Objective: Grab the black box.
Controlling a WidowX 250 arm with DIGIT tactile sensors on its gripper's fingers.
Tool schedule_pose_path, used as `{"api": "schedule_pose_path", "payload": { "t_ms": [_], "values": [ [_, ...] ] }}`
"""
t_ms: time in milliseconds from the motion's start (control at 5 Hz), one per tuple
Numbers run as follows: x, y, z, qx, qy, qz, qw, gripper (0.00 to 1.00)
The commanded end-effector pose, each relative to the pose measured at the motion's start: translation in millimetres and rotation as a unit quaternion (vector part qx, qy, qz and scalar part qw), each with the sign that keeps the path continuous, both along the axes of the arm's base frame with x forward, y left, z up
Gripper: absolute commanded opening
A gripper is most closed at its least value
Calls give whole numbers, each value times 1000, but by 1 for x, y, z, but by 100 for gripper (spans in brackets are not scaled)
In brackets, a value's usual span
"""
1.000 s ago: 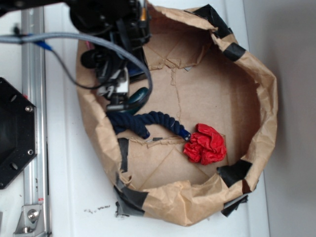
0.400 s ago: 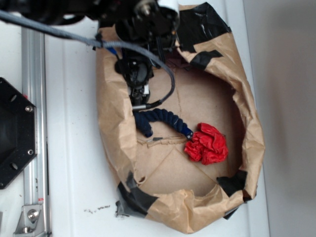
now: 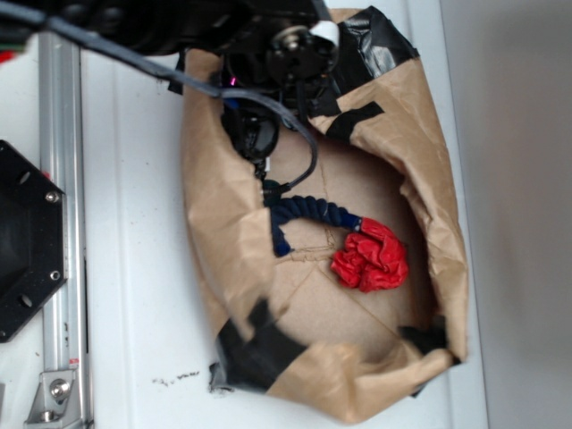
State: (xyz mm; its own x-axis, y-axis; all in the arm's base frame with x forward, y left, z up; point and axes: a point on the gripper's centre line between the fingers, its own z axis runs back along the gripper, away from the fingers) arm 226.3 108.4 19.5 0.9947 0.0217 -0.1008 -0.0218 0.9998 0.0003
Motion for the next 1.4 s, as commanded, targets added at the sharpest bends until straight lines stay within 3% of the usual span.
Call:
{"api": "schedule_pose_path", "payload": {
  "t_ms": [0,400,600,800,1000,1200],
  "values": [
    [-6,5,3,8,-7,-4,1000,0],
    [-5,-2,18,9,-29,-6,1000,0],
    [8,-25,55,7,-73,-25,997,0],
    [34,-55,93,-25,-98,-29,994,0],
    [58,-75,107,-45,-91,-24,995,0],
    [72,-95,113,-33,-83,-38,995,0]
  ]
}}
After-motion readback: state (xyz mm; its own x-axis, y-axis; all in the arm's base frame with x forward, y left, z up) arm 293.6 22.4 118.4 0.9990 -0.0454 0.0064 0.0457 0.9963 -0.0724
